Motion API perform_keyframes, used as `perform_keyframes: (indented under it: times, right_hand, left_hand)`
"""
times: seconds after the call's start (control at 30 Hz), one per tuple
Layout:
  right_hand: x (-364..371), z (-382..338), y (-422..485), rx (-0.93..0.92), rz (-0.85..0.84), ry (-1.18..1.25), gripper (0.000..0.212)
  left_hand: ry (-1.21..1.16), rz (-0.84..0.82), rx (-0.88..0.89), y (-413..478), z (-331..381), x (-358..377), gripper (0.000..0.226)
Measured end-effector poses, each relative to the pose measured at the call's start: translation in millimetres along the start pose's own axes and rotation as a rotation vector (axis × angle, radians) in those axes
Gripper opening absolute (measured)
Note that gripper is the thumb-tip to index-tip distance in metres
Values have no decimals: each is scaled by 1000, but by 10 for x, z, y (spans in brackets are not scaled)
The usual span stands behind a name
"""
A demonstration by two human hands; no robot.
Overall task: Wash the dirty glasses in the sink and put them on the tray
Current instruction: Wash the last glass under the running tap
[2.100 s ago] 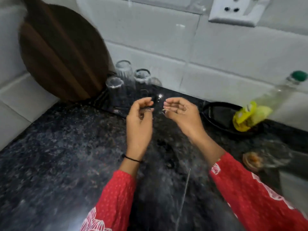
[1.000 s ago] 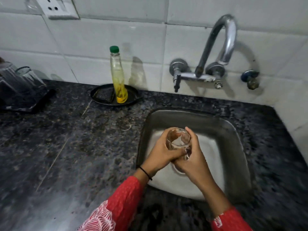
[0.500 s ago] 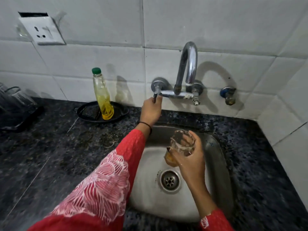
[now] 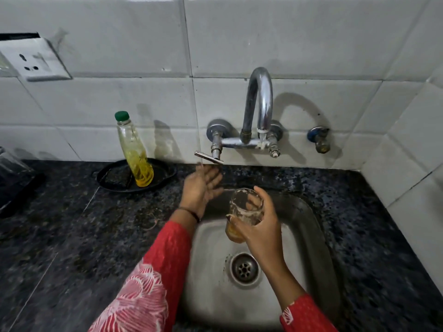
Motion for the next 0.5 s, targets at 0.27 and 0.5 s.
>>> perform_keyframes:
  times: [0.27,0.5]
  right_hand:
    - [77,145,-148,-187,-39,-275,38]
    - [-19,226,-78,-538,-113,-807,33]
  left_hand:
    - [-44,-260,-457,-575,-1112,-215,43]
    - [-18,-182,-499,-391,-1268,-175,35]
Point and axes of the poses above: each hand's wrist, its own y-axis towards the middle knuckle, its own x-axis out of the palm, z = x × y, the point moved 1 cm from there along y, towards the middle knuckle, and after that the axes turned 13 degrees about z, right-handed, at the moved point
